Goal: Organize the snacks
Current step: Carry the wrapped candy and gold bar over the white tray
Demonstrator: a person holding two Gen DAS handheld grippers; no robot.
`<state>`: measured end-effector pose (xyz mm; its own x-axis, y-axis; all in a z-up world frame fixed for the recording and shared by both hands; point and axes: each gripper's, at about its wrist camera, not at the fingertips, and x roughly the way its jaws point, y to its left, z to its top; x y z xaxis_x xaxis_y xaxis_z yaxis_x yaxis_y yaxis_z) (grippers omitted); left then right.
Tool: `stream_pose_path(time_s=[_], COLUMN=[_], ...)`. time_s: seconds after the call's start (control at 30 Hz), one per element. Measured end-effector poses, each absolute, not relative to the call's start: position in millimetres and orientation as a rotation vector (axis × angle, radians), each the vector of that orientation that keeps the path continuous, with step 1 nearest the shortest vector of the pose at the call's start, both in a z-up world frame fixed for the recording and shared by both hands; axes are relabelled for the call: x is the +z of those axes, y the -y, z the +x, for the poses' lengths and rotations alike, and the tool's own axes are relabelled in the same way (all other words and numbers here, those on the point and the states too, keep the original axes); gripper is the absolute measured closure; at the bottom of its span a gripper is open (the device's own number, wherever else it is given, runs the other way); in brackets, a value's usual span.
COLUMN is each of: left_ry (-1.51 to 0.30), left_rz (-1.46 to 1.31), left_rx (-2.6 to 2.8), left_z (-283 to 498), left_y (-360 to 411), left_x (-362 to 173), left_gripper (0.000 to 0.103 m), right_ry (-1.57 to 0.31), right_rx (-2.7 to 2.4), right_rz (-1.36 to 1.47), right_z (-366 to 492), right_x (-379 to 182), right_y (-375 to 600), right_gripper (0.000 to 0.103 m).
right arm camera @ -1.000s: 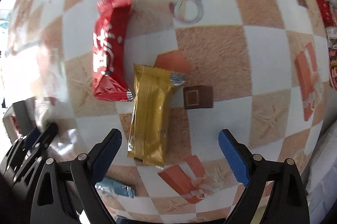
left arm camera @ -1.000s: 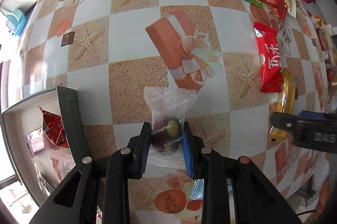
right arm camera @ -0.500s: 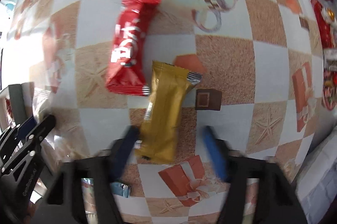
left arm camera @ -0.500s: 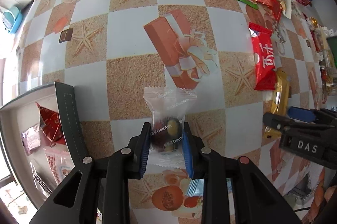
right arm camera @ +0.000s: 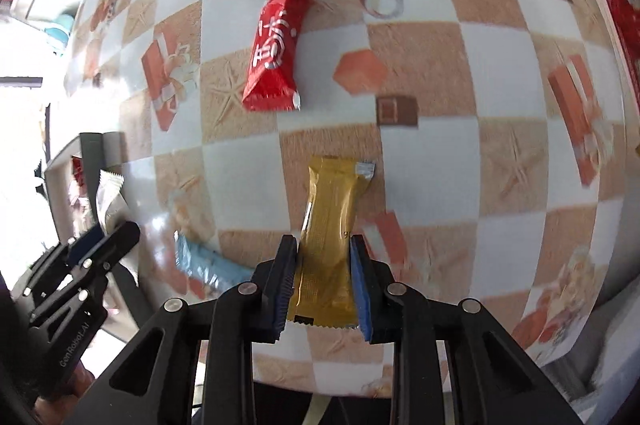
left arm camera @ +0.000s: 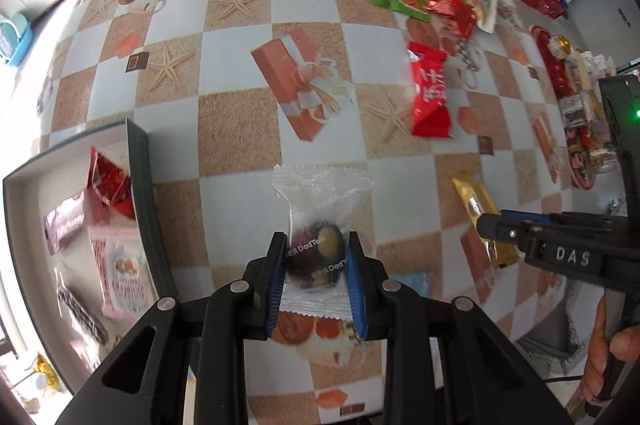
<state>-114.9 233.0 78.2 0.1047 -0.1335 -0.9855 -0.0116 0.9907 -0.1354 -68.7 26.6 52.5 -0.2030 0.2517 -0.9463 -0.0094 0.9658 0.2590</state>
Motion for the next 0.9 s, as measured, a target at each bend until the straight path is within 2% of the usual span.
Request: stream_pose_path(time_s=[0.27,0.47,0.53,0.57,0.6,0.87,0.9], left_ry=[-1.444,-1.419,-1.406,-1.397,-1.390,-1.396,-1.398], left_rz=[-0.122,-0.154,-0.175,-0.180,-0.184,-0.201,-0.206], left_rx=[-0.115,-0.083,-0.070,-0.062,-0.055,0.045,0.065], left_z=[-136,-144,-148,-149,-151,-167,-170], left_y=[-248,-266,-275,-278,-282,-307,-310], left_x=[101,113,119,122,125,134,135], left_gripper=[0.072,0.072,0.072,0.072,0.072,0.072,0.072], right_ry=[-1.755,-1.771,-1.793,-1.798,-1.794,-1.852,-1.868], right_rx=[0.230,0.239,0.218,0.201,0.181,0.170,0.185], right_rz=[0.317,0.324,0.299,0.278,0.259,0.170,0.168], right_z=[-91,-77,-76,-75,-75,-76,-79], right_x=[74,74,64,60,57,27,24], right_y=[3,3,-2,-2,-2,-17,-21], right_gripper=[0.074,0.074,0.057,0.025,0.012,0.013,0.020])
